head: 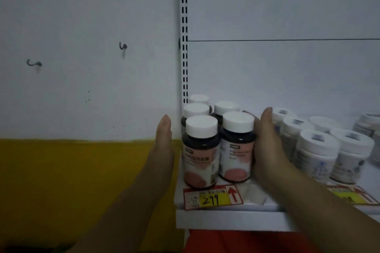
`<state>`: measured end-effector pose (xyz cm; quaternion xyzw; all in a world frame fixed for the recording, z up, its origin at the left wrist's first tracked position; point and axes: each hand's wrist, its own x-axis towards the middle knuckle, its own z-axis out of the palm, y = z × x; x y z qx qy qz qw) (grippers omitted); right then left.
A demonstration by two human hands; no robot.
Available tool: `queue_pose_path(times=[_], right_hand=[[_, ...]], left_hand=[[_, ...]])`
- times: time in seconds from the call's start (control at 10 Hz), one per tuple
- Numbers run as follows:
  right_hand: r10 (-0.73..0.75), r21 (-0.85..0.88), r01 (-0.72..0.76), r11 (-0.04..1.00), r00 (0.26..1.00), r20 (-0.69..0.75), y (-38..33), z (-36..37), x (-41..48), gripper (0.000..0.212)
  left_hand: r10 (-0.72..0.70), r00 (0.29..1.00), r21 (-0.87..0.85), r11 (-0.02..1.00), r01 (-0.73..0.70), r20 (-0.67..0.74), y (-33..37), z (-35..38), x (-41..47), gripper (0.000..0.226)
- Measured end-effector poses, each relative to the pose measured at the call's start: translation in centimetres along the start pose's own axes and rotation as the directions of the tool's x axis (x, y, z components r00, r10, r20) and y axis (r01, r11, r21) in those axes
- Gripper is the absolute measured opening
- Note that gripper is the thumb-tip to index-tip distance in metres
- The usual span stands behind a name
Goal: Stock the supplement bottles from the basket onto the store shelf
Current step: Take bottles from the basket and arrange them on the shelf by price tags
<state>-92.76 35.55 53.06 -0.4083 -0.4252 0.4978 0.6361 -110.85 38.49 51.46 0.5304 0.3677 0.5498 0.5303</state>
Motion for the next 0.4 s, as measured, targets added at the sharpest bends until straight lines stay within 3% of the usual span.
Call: queue_pose_path(times=[0.1,0.3,0.4], right_hand=[[0.044,0.045,-0.047,0.998,0.997,0.07,0.19,-0.08,0.18,0.071],[0.084,-0.043,-0.084,0.996,0.996,-0.007,0.92,-0.41,-0.19,0.061],[0.077,-0.059,-0.075,0.995,0.996,0.039,1.05,-0.48,-0.45,0.059]], left_hand=[[-0.015,0.973,-0.012,1.0,0.019,0.229,-0.31,0.9,0.81,0.049],[0.017,0.97,-0.088,0.996,0.004,0.243,-0.49,1.63,1.62,0.057],[0.0,0.967,-0.117,0.993,0.031,0.254,-0.08,1.65,1.47,0.049]])
